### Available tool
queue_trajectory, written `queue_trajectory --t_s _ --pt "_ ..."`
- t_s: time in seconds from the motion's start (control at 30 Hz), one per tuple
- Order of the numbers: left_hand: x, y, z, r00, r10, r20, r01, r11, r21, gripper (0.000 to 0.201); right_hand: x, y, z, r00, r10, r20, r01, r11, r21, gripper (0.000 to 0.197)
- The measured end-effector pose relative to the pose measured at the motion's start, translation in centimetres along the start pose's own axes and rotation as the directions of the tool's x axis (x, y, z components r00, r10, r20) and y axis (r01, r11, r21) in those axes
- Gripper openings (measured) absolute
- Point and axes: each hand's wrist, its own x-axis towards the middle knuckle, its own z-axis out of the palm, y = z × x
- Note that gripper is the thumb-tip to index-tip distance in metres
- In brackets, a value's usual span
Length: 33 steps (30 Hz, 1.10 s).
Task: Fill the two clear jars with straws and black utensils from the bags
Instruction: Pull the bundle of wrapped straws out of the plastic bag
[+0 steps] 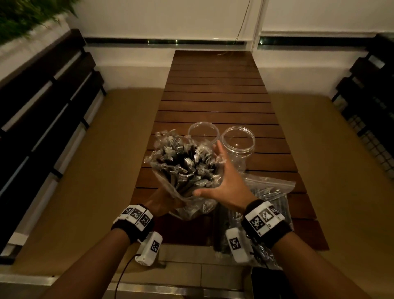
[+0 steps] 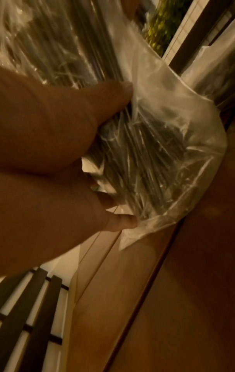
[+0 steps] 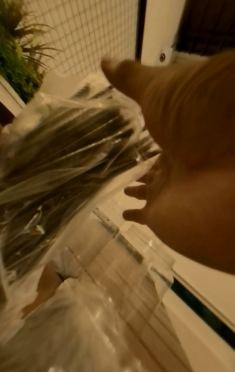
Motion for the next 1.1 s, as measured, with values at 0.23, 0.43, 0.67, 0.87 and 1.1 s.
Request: queue_trajectory --t_s 0.23,0.43,0.67,0.87,1.1 --pt "-1.6 1.0 -4.0 0.997 0.047 0.064 -0.055 0.990 0.129 0.033 1.4 0.2 0.0 1.000 -0.025 0.015 0.025 0.999 -0.020 0.118" --pt "-1.1 2.4 -10.7 0.989 0.039 -0.145 -0.054 0.993 -0.103 0.139 1.8 0.5 -0.4 0.997 -0.045 0.055 0.047 0.998 -0.034 0.101" --pt "1.2 5.6 -7.7 0.990 0.117 -0.074 -0.131 0.964 -0.230 0.111 2.9 0.0 -0.5 0.992 -0.048 0.116 0.063 0.989 -0.135 0.112" --pt "-0.4 7.9 -4.7 0.985 0.171 -0.022 -0.172 0.969 -0.178 0.094 3.5 -0.5 -1.0 0.985 -0.084 0.150 0.123 0.954 -0.272 0.120" --pt "-2.7 9.8 -2.8 0.974 0.222 0.043 -0.206 0.949 -0.237 0.091 4.1 -0.3 -1.3 0.975 -0.084 0.207 0.137 0.956 -0.258 0.112"
